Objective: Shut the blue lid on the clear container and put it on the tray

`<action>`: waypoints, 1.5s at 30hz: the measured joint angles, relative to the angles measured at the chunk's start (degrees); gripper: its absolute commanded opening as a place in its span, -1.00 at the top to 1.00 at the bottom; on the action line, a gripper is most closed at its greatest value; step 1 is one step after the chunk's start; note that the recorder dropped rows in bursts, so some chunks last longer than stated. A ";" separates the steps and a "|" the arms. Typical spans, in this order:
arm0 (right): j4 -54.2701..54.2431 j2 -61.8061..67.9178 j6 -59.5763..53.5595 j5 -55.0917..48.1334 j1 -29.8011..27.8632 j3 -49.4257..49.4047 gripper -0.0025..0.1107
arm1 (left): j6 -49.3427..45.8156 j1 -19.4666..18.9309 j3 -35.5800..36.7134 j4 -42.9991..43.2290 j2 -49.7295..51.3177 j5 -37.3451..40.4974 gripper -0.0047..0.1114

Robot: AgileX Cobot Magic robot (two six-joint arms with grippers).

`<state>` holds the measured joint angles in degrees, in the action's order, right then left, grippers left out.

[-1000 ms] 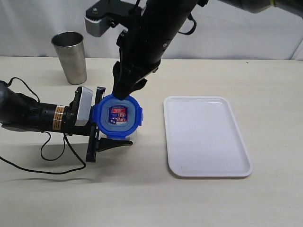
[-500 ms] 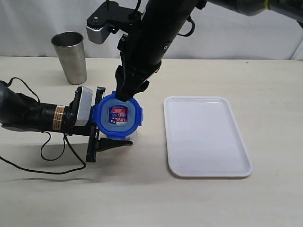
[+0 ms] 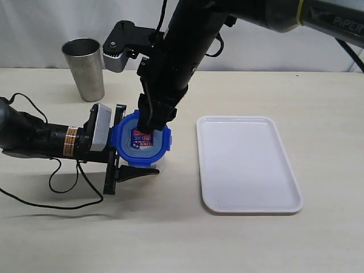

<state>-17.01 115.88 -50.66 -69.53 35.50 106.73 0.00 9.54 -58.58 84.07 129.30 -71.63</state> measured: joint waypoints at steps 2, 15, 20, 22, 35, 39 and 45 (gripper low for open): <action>-0.57 0.11 -0.23 0.00 0.00 0.00 0.04 | -0.35 0.00 0.00 0.00 0.00 0.10 0.92; -0.82 1.55 3.50 0.29 0.44 1.06 0.20 | -0.47 0.00 0.00 0.10 0.00 0.10 0.92; -1.99 2.42 4.00 0.29 0.44 1.43 0.21 | -0.57 0.00 0.00 0.19 0.00 0.10 0.92; -2.41 2.68 4.24 0.42 0.44 1.54 0.21 | -0.57 0.00 0.00 0.19 0.00 0.10 0.92; -3.47 3.12 4.43 0.77 0.44 1.77 0.21 | -0.70 0.00 0.00 0.31 0.00 0.10 0.92; -4.13 3.12 4.43 0.92 0.44 1.77 0.22 | -0.70 0.00 0.00 0.31 0.00 0.10 0.92; -4.35 3.20 4.30 1.10 0.44 1.77 0.22 | -0.59 0.00 0.00 0.31 0.00 0.10 0.92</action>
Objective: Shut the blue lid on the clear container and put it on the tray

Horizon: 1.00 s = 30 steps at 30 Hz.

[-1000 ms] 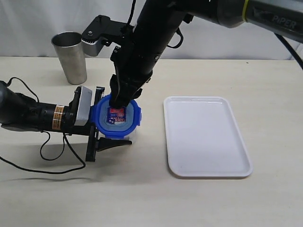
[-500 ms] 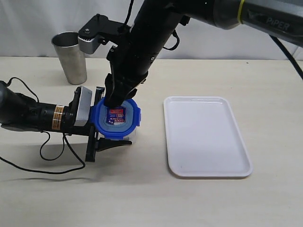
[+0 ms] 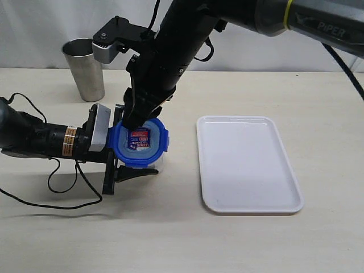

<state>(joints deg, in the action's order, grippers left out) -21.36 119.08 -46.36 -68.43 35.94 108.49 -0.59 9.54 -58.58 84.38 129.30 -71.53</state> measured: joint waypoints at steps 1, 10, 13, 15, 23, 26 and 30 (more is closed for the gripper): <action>0.00 0.00 0.00 0.00 0.00 0.00 0.22 | 0.00 0.00 0.00 0.00 0.00 0.00 0.92; -0.03 0.00 0.43 0.78 0.00 -1.14 0.22 | 0.10 0.00 0.00 0.11 0.00 0.00 0.92; 1.30 -0.11 1.33 1.04 0.14 -1.53 0.22 | 0.10 0.00 0.00 0.11 0.00 0.00 0.92; 1.87 -0.20 1.90 1.04 0.27 -1.53 0.22 | 0.10 0.00 0.00 0.11 0.00 0.00 0.92; 0.64 -0.64 2.01 1.63 0.27 -2.14 0.22 | 0.21 0.00 0.00 0.00 0.00 0.00 0.92; 0.38 -0.76 1.90 2.14 0.27 -3.13 0.22 | 0.21 0.00 0.00 0.00 0.00 0.00 0.92; 0.35 -0.75 1.90 2.36 0.27 -3.15 0.22 | 0.21 0.00 0.00 0.10 0.00 0.00 0.92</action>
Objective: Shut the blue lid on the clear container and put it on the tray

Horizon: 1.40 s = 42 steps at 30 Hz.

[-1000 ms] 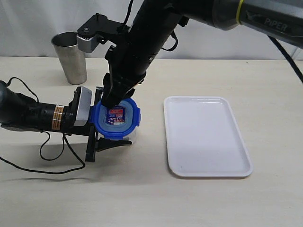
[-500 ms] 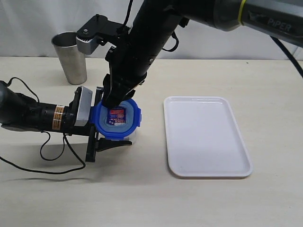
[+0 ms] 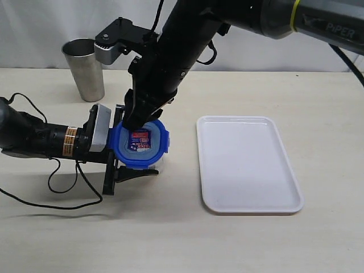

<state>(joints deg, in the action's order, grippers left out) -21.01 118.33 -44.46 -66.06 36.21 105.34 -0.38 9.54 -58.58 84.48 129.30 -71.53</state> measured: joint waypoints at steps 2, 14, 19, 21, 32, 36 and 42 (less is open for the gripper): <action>0.00 0.00 0.10 0.00 0.00 0.00 0.22 | 0.00 0.00 0.00 0.00 0.00 0.00 0.92; 6.07 -2.70 1.26 -1.63 0.23 -0.10 0.04 | 0.72 0.00 0.00 -0.68 0.00 0.32 0.92; 8.77 -3.86 1.42 -3.04 0.23 -0.76 0.04 | 1.20 0.00 0.00 -1.05 0.00 0.45 0.92; 9.36 -3.97 1.52 -3.26 0.23 -0.78 0.04 | 1.32 0.00 0.00 -1.05 0.00 0.45 0.92; 7.44 -4.08 -1.72 -3.07 0.02 -1.26 0.04 | 1.32 0.00 0.00 -0.94 0.00 0.34 0.92; 6.46 -3.21 -1.72 -3.43 -0.07 -1.26 0.05 | 1.11 0.00 0.00 -0.71 0.00 0.34 0.92; 5.03 -1.90 -0.46 -3.94 -0.32 -1.66 0.28 | -0.30 0.00 0.00 -0.33 -0.10 0.46 0.92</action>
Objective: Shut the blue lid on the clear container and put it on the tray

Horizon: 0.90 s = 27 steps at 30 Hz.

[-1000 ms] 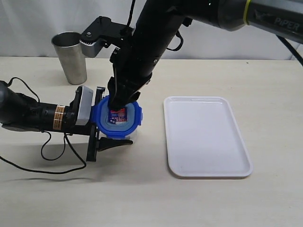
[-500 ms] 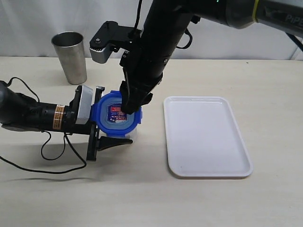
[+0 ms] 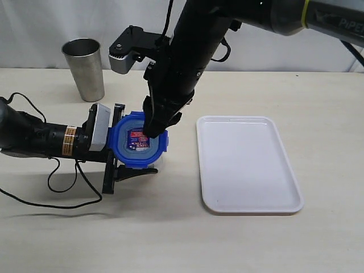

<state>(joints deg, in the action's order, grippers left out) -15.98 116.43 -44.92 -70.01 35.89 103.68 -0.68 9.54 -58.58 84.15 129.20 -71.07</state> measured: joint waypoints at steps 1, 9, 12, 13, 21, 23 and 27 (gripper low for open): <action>-0.13 -0.01 0.00 0.11 -0.12 -0.31 0.28 | 0.00 0.00 0.00 0.13 0.00 0.00 0.92; -0.68 -0.01 0.21 0.11 -0.12 -0.96 0.28 | -0.58 0.00 0.00 0.39 0.00 0.00 0.92; -0.68 -0.01 -0.19 0.11 -0.12 -0.96 0.28 | -0.58 0.00 0.00 0.39 0.00 0.00 0.92; -0.68 -0.01 -0.80 0.11 -0.12 -0.96 0.28 | -0.58 0.00 0.00 0.39 0.00 0.00 0.92; 2.70 -2.51 -2.05 2.47 0.21 -1.62 0.09 | -0.25 0.00 0.00 -0.44 0.00 0.40 0.92; 3.07 -2.67 -2.57 2.86 0.21 -1.85 0.07 | 0.00 0.00 0.00 -0.68 0.00 0.47 0.92; 3.21 -2.67 -3.05 3.85 0.21 -1.98 0.07 | 0.68 0.00 0.00 -1.30 0.00 0.62 0.92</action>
<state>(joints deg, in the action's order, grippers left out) -12.77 113.76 -47.97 -66.15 36.10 101.70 0.00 9.54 -58.58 82.85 129.20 -70.45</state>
